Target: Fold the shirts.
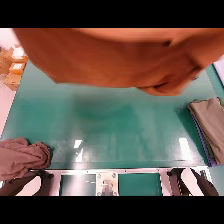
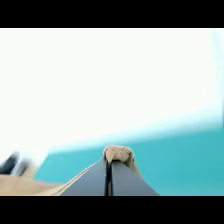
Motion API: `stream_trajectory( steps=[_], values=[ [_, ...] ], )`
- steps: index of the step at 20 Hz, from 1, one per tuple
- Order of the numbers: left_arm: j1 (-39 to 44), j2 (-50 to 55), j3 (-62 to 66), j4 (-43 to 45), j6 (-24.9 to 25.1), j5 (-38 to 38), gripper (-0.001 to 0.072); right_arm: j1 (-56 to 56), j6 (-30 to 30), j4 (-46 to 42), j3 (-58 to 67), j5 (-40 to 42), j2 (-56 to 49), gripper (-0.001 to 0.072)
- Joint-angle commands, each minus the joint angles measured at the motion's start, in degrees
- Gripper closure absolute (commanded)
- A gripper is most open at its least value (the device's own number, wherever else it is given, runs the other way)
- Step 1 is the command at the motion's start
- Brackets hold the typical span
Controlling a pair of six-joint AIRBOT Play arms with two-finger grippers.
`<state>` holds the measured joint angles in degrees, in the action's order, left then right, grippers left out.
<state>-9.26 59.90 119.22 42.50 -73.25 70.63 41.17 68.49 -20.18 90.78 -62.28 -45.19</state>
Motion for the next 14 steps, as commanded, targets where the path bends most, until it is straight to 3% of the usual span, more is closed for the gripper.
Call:
stream_trajectory(
  steps=[1,7,11,14],
  values=[
    [0.0,-3.3,10.9,3.2,-0.9,-4.9,0.0686,3.9,-0.2,-1.1,12.4,11.6,6.3,0.0699],
    [0.0,-6.1,3.6,13.8,-2.8,-3.4,0.0685,3.9,0.0,-7.9,11.5,13.6,8.3,0.0699],
    [0.0,-4.3,-7.7,14.1,-2.1,-3.6,0.0686,2.3,-1.6,-6.1,-0.4,11.2,6.2,0.0698],
    [0.0,2.9,-16.9,10.7,1.6,-3.0,0.0685,-5.8,-5.7,-5.8,-11.4,11.9,-0.5,0.0698]
  ],
)
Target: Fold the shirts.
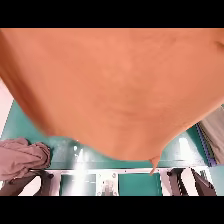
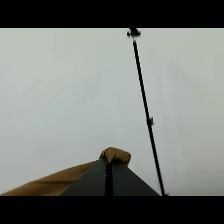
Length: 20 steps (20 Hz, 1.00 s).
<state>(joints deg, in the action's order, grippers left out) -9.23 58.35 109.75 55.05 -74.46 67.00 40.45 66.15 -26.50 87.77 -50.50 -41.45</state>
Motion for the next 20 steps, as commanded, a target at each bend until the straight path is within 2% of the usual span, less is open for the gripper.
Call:
stream_trajectory(
  steps=[1,3,7,9,11,15,17,20],
  values=[
    [0.0,7.8,-9.9,-3.8,4.4,0.7,0.0686,-9.1,-5.2,0.5,-11.6,1.4,-7.8,0.0698],
    [0.0,16.2,-14.1,-7.6,7.9,0.3,0.0685,-16.0,-8.2,0.4,-16.5,6.1,-16.2,0.0698],
    [0.0,34.9,-15.0,-14.0,11.4,-1.1,0.0685,-23.3,-8.3,0.4,-17.1,14.1,-37.2,0.0699],
    [0.0,41.8,-14.8,-19.3,13.3,-5.3,0.0685,-23.6,-8.2,1.1,-14.2,14.9,-46.6,0.0698],
    [0.0,45.1,-14.8,-21.1,13.7,-11.1,0.0685,-23.3,-7.8,1.5,-10.4,14.8,-53.5,0.0699],
    [0.0,46.8,-14.8,-21.6,15.0,-14.5,0.0685,-22.4,-6.1,1.4,-4.6,11.2,-59.6,0.0699],
    [0.0,46.8,-14.8,-20.1,15.0,-12.4,0.0685,-21.6,-6.2,1.3,-4.5,9.9,-59.5,0.0699],
    [0.0,46.8,-14.8,-13.4,12.2,-5.7,0.0685,-18.8,-5.4,-1.8,-4.5,2.3,-59.5,0.0699]
  ],
)
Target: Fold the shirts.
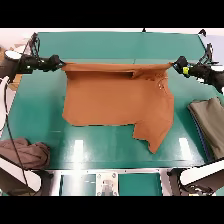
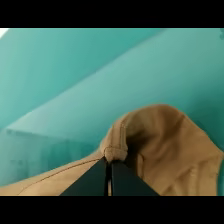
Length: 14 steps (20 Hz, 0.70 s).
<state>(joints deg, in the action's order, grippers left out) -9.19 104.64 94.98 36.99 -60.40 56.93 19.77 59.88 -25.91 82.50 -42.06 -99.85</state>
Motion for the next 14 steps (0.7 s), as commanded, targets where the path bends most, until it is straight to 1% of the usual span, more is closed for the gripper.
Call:
stream_trajectory(
  steps=[1,4,6,8,12,14],
  values=[
    [0.0,0.5,0.0,7.6,-3.5,6.8,0.0685,2.7,1.8,-4.4,0.7,-8.8,-1.1,0.0700],
    [0.0,0.5,0.0,12.4,-6.3,13.8,0.0686,4.1,4.5,-12.2,0.7,-17.2,-1.1,0.0700],
    [0.1,0.5,-0.1,15.7,-8.7,17.0,0.0685,3.9,6.3,-17.6,0.5,-20.5,-1.1,0.0700],
    [0.5,0.7,-0.2,17.6,-10.2,18.8,0.0685,3.9,7.4,-20.3,-0.3,-21.5,-1.1,0.0700],
    [2.1,0.7,-2.3,19.1,-11.6,17.1,0.0685,3.9,7.4,-20.7,-3.4,-21.2,-1.1,0.0700],
    [2.6,0.7,-4.0,20.4,-12.7,17.7,0.0685,3.9,7.4,-20.7,-4.3,-20.8,-1.1,0.0700]
  ],
)
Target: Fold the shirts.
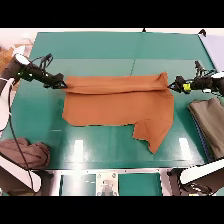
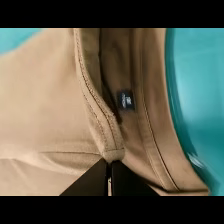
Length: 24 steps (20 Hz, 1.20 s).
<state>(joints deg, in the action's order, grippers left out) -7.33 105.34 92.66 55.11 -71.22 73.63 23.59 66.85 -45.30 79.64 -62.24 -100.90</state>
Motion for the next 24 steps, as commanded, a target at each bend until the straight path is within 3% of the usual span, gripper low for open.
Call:
stream_trajectory(
  steps=[1,7,8,9,10,15,16,17,20,24],
  values=[
    [1.0,0.0,-2.4,3.5,-2.6,1.6,0.0685,0.0,0.4,-1.4,-1.5,-0.6,-0.1,0.0700],
    [1.0,0.0,-3.5,6.2,-6.4,-0.8,0.0683,-0.4,0.6,-1.0,-1.5,-0.8,-0.1,0.0689],
    [1.0,0.0,-3.5,6.2,-8.1,-1.6,0.0532,-0.4,1.5,-0.7,-1.4,-0.9,0.0,0.0627],
    [0.9,0.0,-3.4,6.2,-9.3,-2.0,0.0211,-0.4,2.3,-0.2,-1.0,-1.4,0.0,0.0508],
    [0.9,-0.1,-3.0,6.3,-11.1,-1.9,0.0117,-0.3,3.1,-0.3,-0.3,-2.9,0.0,0.0458],
    [0.9,-1.9,0.8,13.2,-14.4,13.7,0.0127,4.4,5.0,-0.4,-1.9,-10.3,7.4,0.0457],
    [0.9,-3.1,-0.2,14.4,-14.4,16.9,0.0233,5.7,5.0,-1.1,-4.9,-10.3,10.6,0.0457],
    [0.9,-4.9,-2.1,15.2,-14.5,18.7,0.0229,7.1,5.0,-2.3,-8.9,-10.3,14.2,0.0458],
    [0.9,-14.2,-14.5,15.5,-14.9,17.5,0.0230,11.8,5.0,-3.7,-23.3,-9.6,25.6,0.0457],
    [0.9,-34.7,-41.3,16.2,-14.7,8.2,0.0230,15.8,5.4,-2.8,-42.9,-5.2,40.9,0.0460]
  ],
)
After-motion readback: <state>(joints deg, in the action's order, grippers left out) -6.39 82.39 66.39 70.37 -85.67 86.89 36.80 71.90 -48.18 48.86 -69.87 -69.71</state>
